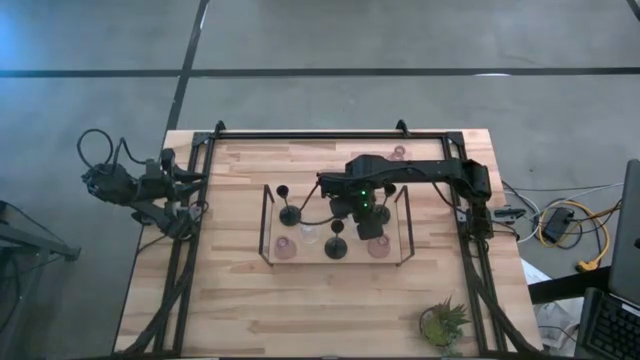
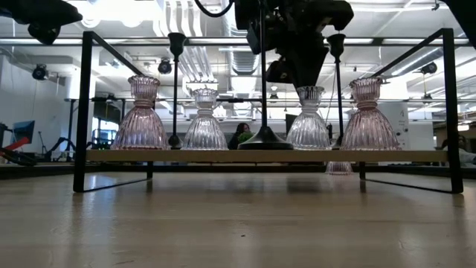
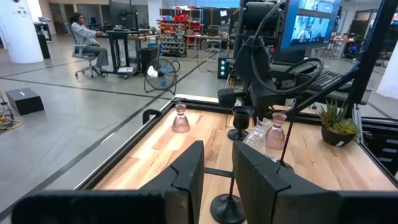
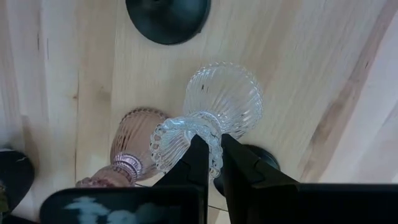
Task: Pick & Place candle stick holders
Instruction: Put the transparent glass candle holder on the shelf
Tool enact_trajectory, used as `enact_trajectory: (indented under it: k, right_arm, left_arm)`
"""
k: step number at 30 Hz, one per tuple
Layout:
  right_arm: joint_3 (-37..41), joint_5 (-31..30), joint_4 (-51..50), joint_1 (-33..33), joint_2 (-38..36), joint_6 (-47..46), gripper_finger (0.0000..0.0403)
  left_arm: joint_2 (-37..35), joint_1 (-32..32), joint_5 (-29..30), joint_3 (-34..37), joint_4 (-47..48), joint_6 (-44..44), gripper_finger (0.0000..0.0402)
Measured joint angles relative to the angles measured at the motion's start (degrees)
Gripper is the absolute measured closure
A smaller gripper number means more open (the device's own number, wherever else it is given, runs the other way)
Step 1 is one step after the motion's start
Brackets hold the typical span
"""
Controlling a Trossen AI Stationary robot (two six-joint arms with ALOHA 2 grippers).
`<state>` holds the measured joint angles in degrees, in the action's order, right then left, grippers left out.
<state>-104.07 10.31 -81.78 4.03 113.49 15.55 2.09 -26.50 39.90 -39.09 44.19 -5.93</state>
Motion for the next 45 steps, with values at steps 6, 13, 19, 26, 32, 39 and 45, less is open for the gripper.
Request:
enact_trajectory:
  k: [6,13,19,26,32,39,45]
  right_arm:
    - [0.0,0.07,-0.02,-0.02,0.0,0.09,0.039]
    - [0.04,0.32,-0.02,0.0,0.0,0.62,0.039]
    - [0.07,0.85,-0.21,0.0,0.25,1.45,0.039]
    - [0.07,2.1,-0.42,0.46,0.59,2.03,0.039]
    - [0.17,3.21,-0.56,0.76,0.61,2.03,0.039]
    - [0.26,3.26,-0.57,0.96,0.61,2.03,0.0372]
    - [0.26,3.26,-0.52,1.01,0.61,2.06,0.0354]
  left_arm:
    - [0.0,0.01,0.0,0.0,0.0,0.02,0.0313]
    - [0.0,0.02,0.0,0.0,-0.01,-0.01,0.0314]
    - [0.0,0.01,0.0,0.0,0.0,-0.01,0.0313]
    - [0.0,0.01,0.0,0.0,0.0,-0.01,0.0312]
    - [0.0,0.02,0.0,0.0,-0.01,-0.01,0.0313]
    - [0.0,0.0,0.0,0.0,0.0,-0.01,0.0314]
    - [0.0,0.02,0.0,0.0,0.01,0.0,0.0313]
